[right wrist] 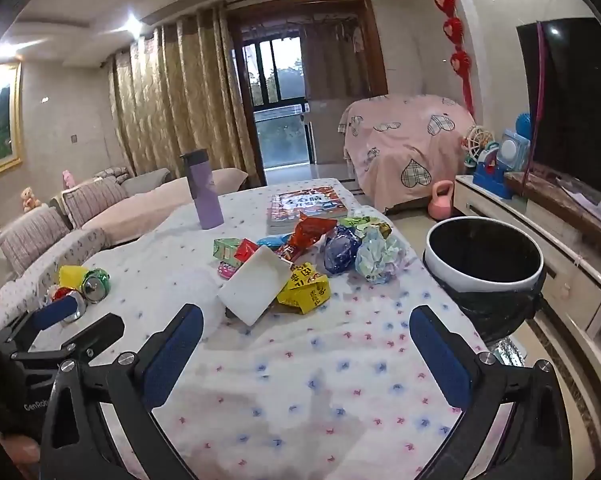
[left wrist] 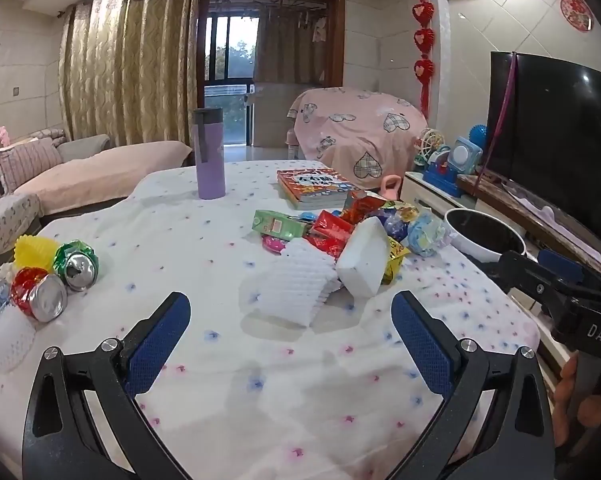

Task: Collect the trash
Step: 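Move both tools toward the white foam mesh and sponge block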

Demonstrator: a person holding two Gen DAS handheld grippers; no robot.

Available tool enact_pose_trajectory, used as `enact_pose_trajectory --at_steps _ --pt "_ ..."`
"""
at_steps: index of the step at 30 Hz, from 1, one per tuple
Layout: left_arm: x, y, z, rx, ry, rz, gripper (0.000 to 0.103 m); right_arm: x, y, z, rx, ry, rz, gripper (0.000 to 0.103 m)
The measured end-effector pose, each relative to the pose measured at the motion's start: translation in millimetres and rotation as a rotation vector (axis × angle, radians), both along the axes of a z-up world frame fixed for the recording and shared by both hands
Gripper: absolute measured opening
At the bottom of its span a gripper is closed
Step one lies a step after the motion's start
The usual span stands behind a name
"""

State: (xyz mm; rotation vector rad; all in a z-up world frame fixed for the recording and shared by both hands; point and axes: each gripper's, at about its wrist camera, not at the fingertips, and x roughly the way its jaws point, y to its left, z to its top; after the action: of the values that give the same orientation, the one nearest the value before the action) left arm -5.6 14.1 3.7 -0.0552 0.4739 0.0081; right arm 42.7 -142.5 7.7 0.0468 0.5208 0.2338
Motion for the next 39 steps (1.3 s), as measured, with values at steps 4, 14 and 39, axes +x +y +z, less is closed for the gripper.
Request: enact_pose_trajectory --at_steps 4,14,39 --pt "-0.7 1.9 0.0 -0.002 -0.002 0.002 0.103 -7.6 -13.3 3.2 0.009 -0.012 0.004 0.103" --pt "-2.5 4.5 -0.1 0.001 -0.004 0.014 0.103 -12.0 -19.9 -1.0 0.020 0.003 0.018 0.103" --pt "3.2 6.8 -5.9 -0.005 0.014 0.023 0.103 -11.6 -16.0 -1.3 0.075 -0.008 0.072 0.103"
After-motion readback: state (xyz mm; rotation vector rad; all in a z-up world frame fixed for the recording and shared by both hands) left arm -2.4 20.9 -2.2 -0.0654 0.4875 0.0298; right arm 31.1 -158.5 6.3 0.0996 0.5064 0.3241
